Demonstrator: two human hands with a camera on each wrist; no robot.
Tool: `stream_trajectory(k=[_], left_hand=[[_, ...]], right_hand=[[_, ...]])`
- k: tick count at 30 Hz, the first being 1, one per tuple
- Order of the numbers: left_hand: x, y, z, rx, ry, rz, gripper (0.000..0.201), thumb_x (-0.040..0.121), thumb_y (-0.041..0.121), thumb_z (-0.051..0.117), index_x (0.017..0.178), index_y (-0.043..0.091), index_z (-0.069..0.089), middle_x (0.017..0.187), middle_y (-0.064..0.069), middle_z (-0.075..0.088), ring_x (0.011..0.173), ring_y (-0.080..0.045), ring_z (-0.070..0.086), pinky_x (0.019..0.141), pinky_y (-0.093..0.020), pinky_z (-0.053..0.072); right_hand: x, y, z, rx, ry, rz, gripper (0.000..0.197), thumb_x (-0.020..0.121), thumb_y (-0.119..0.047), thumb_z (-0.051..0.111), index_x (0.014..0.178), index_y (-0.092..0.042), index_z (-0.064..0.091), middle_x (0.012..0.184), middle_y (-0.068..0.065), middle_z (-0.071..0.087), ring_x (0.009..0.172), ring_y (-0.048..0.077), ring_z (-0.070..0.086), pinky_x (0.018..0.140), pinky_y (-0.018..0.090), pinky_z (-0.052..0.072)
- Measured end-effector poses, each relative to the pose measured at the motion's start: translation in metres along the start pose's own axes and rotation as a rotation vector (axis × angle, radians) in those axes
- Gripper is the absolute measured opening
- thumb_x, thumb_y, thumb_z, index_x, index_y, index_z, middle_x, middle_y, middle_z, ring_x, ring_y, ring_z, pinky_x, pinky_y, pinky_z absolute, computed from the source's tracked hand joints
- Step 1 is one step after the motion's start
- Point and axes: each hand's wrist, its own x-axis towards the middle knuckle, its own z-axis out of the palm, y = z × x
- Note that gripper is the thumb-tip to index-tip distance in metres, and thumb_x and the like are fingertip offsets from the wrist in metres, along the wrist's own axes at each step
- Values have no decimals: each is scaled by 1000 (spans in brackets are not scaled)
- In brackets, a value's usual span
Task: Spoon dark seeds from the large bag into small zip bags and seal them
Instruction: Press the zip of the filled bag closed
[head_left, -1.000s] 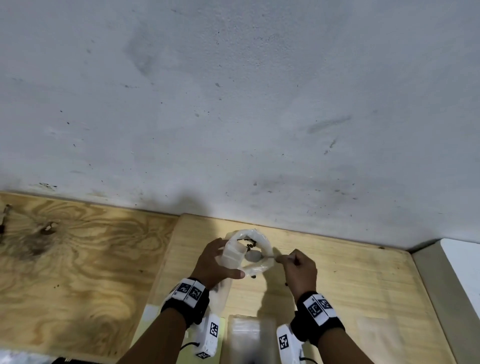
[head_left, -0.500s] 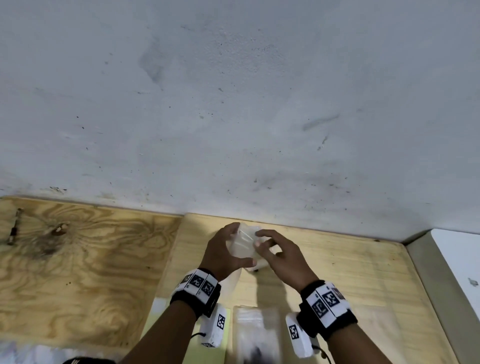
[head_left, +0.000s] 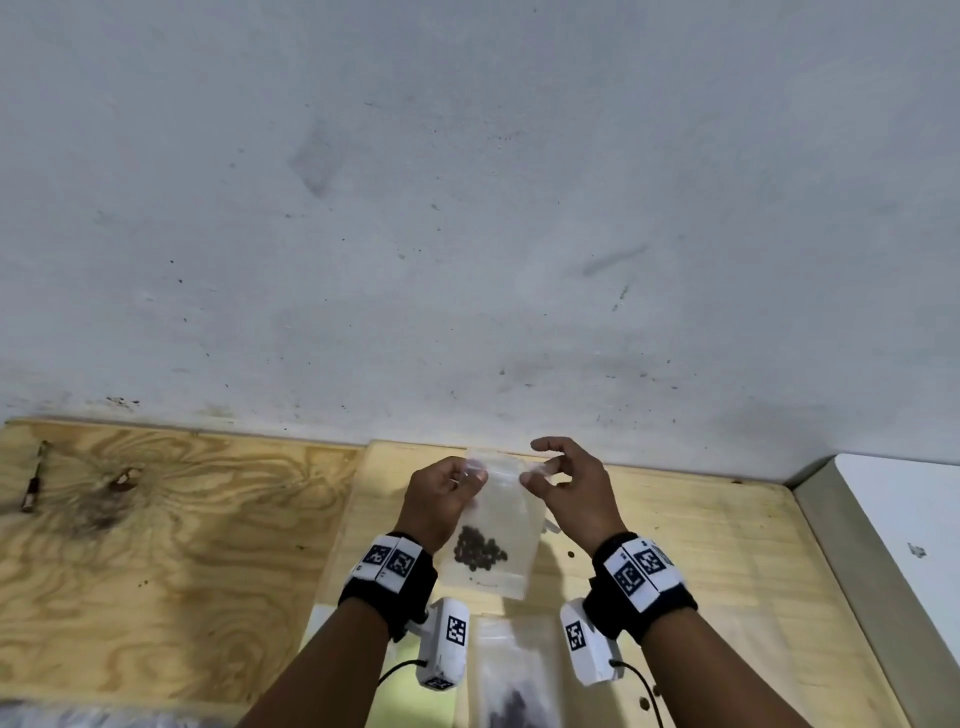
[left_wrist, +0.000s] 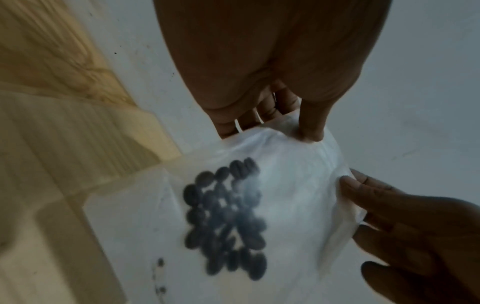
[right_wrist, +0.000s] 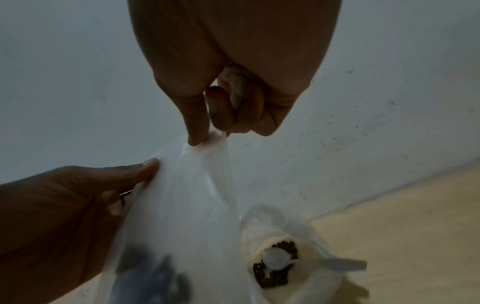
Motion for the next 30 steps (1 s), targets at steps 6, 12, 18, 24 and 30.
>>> stream_trajectory(k=[6,12,18,24,30], left_hand=[[2,1,6,-141,11,-57,19,88,18,70,79,2,66,74,-7,65,64,-15,59,70,-30,49],[0,3,11,-152,51,-42,21,89,23,69,87,1,69,69,-9,63,62,-16,58,62,-25,50],[-1,8,15,-101,50,18,17,90,14,67,84,-1,68,58,2,59,51,-5,52,55,-14,45],[-1,8,10,-207,49,-63,23,96,20,58,86,9,75,72,1,69,65,-9,62,65,-18,50],[-4,5,10,-169,51,-36,25,98,20,56,88,6,74,74,-4,65,57,-13,58,66,-27,47]], right_hand=[[-2,3,3,163,-77,95,14,78,-20,81,78,-10,72,82,6,72,75,15,66,74,28,52],[-3,-6,5,294,-106,115,16,80,-15,80,83,-2,72,76,5,70,68,15,64,58,20,48],[0,-8,9,300,-58,162,18,75,-11,80,70,-3,65,65,7,57,57,19,53,46,19,38],[-3,-4,-2,364,-50,264,25,81,-16,78,64,-7,62,47,-4,42,40,13,26,45,21,20],[-8,0,3,379,2,280,27,81,-19,79,63,-13,60,66,5,56,40,10,29,46,21,23]])
